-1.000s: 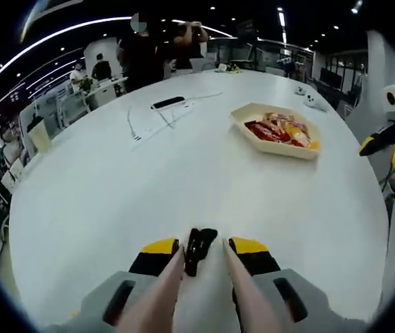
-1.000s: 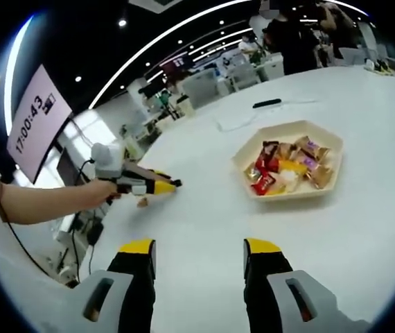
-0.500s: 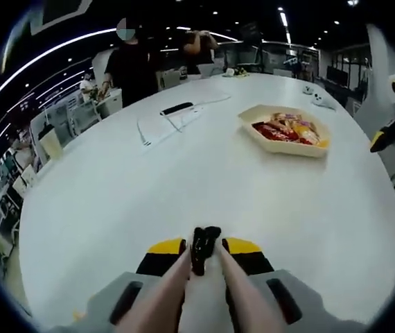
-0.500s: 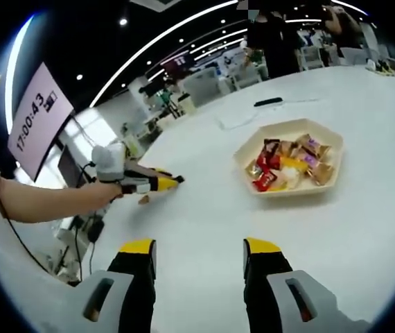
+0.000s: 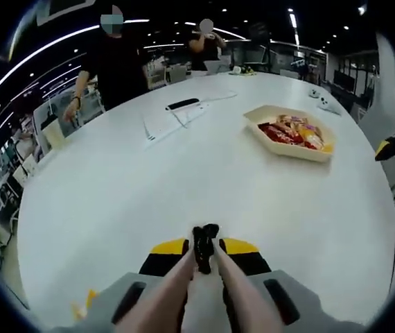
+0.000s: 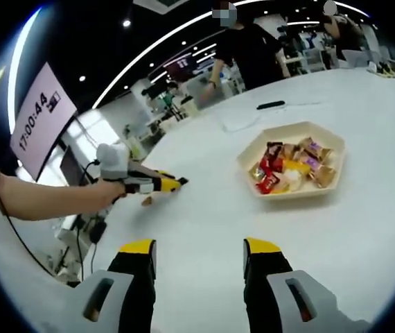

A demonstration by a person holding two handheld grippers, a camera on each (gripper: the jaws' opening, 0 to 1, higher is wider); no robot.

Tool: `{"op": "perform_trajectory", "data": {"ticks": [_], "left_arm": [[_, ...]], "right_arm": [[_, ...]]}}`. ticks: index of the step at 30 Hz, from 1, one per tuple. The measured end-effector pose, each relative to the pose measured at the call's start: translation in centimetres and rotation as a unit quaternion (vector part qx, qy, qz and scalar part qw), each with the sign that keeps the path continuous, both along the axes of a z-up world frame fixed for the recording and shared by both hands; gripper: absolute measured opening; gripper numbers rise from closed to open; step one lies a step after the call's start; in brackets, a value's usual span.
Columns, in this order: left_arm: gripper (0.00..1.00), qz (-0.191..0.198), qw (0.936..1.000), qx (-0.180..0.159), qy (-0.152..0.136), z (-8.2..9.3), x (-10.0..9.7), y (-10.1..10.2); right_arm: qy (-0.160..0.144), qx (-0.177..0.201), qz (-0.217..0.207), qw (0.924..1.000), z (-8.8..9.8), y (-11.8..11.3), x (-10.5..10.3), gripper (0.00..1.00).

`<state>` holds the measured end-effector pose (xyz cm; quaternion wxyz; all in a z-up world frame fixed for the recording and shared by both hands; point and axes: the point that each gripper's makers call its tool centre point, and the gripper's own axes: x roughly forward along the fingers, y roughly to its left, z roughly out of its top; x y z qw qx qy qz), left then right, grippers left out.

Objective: Place the target food into the container with the food tongs after gripping and lifting it, then release it inside without dropping or visibly crushing the food.

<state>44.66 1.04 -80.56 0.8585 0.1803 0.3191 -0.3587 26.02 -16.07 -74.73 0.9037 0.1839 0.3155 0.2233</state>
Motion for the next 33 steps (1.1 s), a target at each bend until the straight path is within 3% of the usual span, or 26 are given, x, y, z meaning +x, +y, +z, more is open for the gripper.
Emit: {"op": "perform_trajectory", "data": {"ticks": [12,17,20,30,33], "left_arm": [[0.15,0.030,0.9993,-0.011,0.021,0.5,-1.0,0.5],[0.15,0.036,0.9989,-0.026,0.012,1.9,-1.4,0.1],[0.15,0.021,0.9997,-0.008,-0.002,2.6,-1.8,-0.4],[0.16,0.024,0.9990,-0.036,-0.008,4.6,-2.2,-1.9],[0.16,0.000,0.9996,-0.018,-0.022,4.9,-2.4,-2.6]], "right_arm": [[-0.005,0.003,-0.009,0.9999,0.3,-0.6,-0.2,0.50],[-0.009,0.005,-0.005,0.9999,0.4,-0.4,0.0,0.50],[-0.010,0.007,-0.003,0.9999,0.5,-0.3,0.1,0.50],[-0.016,0.009,-0.005,0.9998,0.8,-0.5,-0.1,0.50],[-0.017,0.009,-0.007,0.9998,0.8,-0.6,-0.2,0.50]]}}
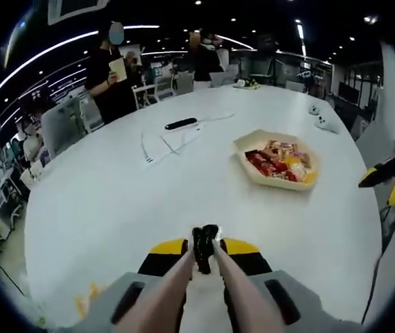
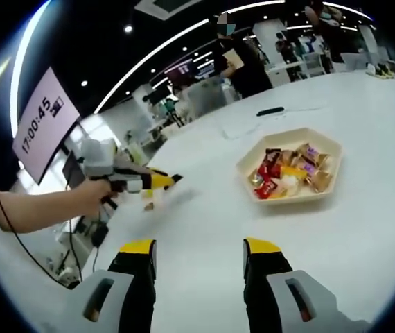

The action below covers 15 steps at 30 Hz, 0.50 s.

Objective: Place the target food into the container with the food tongs after gripping and lifting it, then release it inside without dropping or visibly crushing the food.

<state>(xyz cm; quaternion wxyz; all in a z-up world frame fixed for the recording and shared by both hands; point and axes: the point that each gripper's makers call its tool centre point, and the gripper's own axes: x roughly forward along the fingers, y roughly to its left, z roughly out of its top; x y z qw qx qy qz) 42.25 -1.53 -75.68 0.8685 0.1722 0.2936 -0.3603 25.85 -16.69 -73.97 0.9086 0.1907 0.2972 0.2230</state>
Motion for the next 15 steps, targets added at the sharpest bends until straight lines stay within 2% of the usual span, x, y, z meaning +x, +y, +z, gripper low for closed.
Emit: {"op": "perform_trajectory", "data": {"ticks": [5,9,15], "left_arm": [[0.16,-0.010,0.9998,-0.017,-0.010,1.6,0.1,-1.9],[0.16,-0.011,0.9991,-0.039,-0.008,2.5,0.2,-3.1],[0.16,-0.018,0.9982,-0.055,-0.016,4.0,0.5,-4.5]], "right_arm": [[-0.004,0.003,-0.008,1.0000,0.1,-0.4,0.1,0.50],[-0.006,0.005,-0.011,0.9999,0.2,-0.6,0.0,0.50],[-0.002,0.010,-0.016,0.9998,-0.1,-0.8,-0.4,0.50]]}}
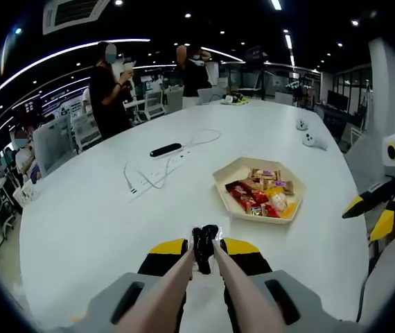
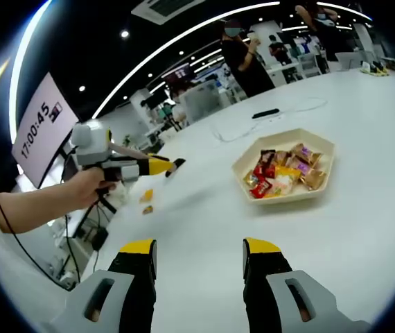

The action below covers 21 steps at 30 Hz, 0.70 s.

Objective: Place the target food into the container with the food tongs after gripping and lifting it, then release it inside without dropping or visibly crushing the food.

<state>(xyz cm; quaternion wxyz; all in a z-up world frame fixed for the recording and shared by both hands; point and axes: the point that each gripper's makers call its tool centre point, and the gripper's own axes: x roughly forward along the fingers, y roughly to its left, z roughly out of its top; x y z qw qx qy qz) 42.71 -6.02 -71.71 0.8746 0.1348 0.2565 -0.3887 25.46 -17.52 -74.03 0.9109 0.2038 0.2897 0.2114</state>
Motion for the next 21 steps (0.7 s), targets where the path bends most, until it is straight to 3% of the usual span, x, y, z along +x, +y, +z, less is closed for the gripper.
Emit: {"op": "perform_trajectory", "data": {"ticks": [12,15,21], "left_arm": [[0.16,-0.014,0.9996,-0.021,-0.007,1.6,0.3,-3.3],[0.16,-0.016,0.9991,-0.036,0.017,1.6,0.2,-4.3],[0.16,-0.024,0.9989,-0.035,0.018,2.2,-0.1,-6.2]], "right_arm": [[0.003,0.006,-0.007,1.0000,-0.1,-0.7,-0.3,0.50],[0.004,0.007,-0.007,0.9999,-0.2,-0.9,-0.4,0.50],[0.006,0.010,-0.008,0.9999,-0.3,-1.3,-0.7,0.50]]}}
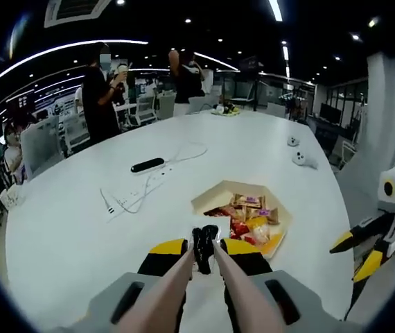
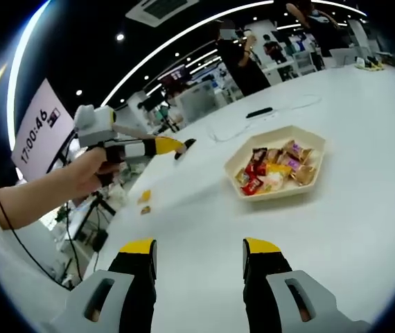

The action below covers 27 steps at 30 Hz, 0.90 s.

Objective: Place the target food into the container with the food tongs after gripping and lifting it, then release it inside without dropping or visibly crushing the food.

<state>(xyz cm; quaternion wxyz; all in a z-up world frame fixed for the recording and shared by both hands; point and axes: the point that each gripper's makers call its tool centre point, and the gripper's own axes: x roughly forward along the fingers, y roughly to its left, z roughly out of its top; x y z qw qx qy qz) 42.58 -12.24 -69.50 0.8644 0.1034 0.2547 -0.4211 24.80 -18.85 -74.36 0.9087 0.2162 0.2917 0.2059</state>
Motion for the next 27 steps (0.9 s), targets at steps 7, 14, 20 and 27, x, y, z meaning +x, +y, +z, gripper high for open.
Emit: {"op": "perform_trajectory", "data": {"ticks": [7,14,20,27], "left_arm": [[0.16,-0.011,0.9999,-0.004,0.000,0.5,0.2,-2.1],[0.16,-0.024,0.9997,-0.002,-0.002,0.4,0.4,-3.8],[0.16,-0.029,0.9996,-0.003,0.004,0.0,0.7,-5.0],[0.16,-0.031,0.9995,-0.001,0.003,-0.2,1.3,-6.4]], "right_arm": [[0.004,0.003,0.006,1.0000,-0.3,0.0,-0.2,0.50],[0.002,0.006,-0.002,1.0000,-0.2,-1.1,0.1,0.50],[0.007,0.006,0.001,1.0000,-0.6,-1.2,-0.4,0.50],[0.009,0.014,-0.001,0.9999,-0.6,-1.6,-0.5,0.50]]}}
